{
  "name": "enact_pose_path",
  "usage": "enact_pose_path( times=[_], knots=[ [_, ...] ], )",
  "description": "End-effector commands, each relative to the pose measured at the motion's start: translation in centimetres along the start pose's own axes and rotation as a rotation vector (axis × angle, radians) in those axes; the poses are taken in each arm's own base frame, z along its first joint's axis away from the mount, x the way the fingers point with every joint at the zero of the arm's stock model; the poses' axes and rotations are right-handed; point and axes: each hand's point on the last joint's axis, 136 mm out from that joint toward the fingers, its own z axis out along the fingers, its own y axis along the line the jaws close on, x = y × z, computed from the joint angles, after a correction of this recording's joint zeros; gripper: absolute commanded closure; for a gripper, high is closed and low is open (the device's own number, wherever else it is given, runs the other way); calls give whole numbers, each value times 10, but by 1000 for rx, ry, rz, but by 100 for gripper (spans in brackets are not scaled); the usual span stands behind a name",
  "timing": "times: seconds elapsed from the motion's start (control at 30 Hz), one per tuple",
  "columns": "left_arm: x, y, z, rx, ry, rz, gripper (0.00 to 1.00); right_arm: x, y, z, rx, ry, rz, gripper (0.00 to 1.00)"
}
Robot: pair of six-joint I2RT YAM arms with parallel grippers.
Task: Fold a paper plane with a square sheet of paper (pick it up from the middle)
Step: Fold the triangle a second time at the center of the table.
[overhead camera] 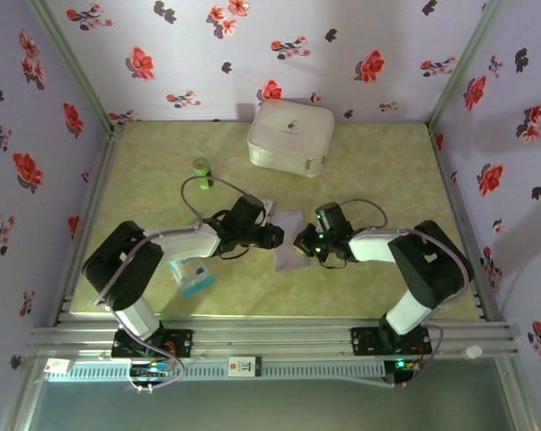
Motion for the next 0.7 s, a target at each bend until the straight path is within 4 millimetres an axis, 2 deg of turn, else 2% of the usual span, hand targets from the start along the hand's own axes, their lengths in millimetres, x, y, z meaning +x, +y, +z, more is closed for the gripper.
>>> enact_pose_path(
  times=[0.0,0.13,0.23,0.4,0.67],
  knots=[
    [2,-21,-12,82,51,-70,79,6,-42,-1,146,-16,36,100],
    [7,-50,-16,205,96,-104,89,6,-42,-3,144,-21,39,100],
    [15,-59,-14,237,145,-108,92,5,-41,-3,143,-23,39,100],
    [30,-63,-3,248,206,-122,94,4,-40,-3,139,-25,39,100],
    [45,-56,19,211,273,-144,95,4,-39,-1,137,-22,41,100]
  ],
)
